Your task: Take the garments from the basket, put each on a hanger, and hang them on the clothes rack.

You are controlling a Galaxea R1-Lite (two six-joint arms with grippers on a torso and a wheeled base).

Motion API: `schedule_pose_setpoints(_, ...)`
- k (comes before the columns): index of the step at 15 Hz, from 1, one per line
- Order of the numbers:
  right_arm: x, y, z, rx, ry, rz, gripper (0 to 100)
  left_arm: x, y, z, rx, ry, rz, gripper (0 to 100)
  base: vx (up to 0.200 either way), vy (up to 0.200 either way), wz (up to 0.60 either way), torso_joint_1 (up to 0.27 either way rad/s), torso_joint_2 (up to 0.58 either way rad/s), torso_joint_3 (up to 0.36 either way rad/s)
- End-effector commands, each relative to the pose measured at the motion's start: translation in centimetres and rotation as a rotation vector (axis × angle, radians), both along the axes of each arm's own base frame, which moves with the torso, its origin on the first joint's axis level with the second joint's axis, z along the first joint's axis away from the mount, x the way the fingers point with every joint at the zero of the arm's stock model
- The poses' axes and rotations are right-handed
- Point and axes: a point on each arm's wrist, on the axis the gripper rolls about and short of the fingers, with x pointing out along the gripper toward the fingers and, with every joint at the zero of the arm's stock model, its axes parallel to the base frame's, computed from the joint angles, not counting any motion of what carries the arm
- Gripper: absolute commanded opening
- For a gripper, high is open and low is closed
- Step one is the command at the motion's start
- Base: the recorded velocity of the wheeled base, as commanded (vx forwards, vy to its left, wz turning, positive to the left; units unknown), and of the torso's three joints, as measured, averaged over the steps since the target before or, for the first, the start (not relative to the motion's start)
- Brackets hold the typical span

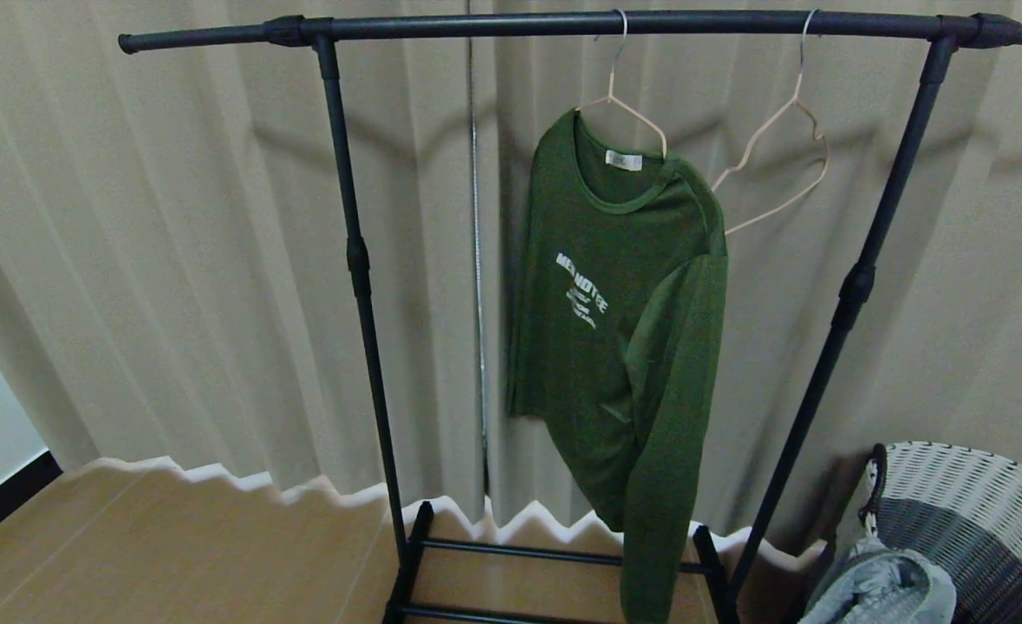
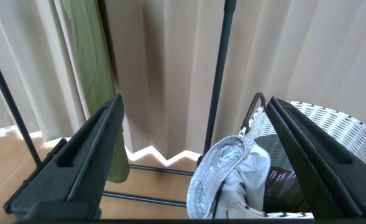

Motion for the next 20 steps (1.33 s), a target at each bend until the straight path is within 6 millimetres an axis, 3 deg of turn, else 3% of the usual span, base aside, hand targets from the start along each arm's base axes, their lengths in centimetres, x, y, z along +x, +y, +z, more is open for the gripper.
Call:
schedule_pose_setpoints(1,-0.01,0.00,0.00,0.000,-0.001,0.000,100,0.02,0.00,-0.01,0.003,0.003,-0.001,100,0.000,0.000,0.00,0.000,0.00,0.000)
schedule_pose_setpoints(7,-0.01,-0.01,0.02,0.005,-0.003,-0.005,100,0.02,-0.02,-0.08,0.015,0.010,-0.006,100,0.000,-0.167,0.00,0.000,0.00,0.003)
schedule_pose_setpoints(12,-0.01,-0.01,0.02,0.005,-0.003,-0.003,100,0.02,-0.01,-0.08,0.014,0.010,-0.003,100,0.000,0.000,-0.48,0.001,0.00,0.002)
schedule_pose_setpoints(20,-0.01,-0.01,0.02,0.003,-0.003,-0.003,100,0.01,0.00,-0.09,0.013,0.009,0.000,100,0.000,0.000,0.00,0.000,0.00,0.000)
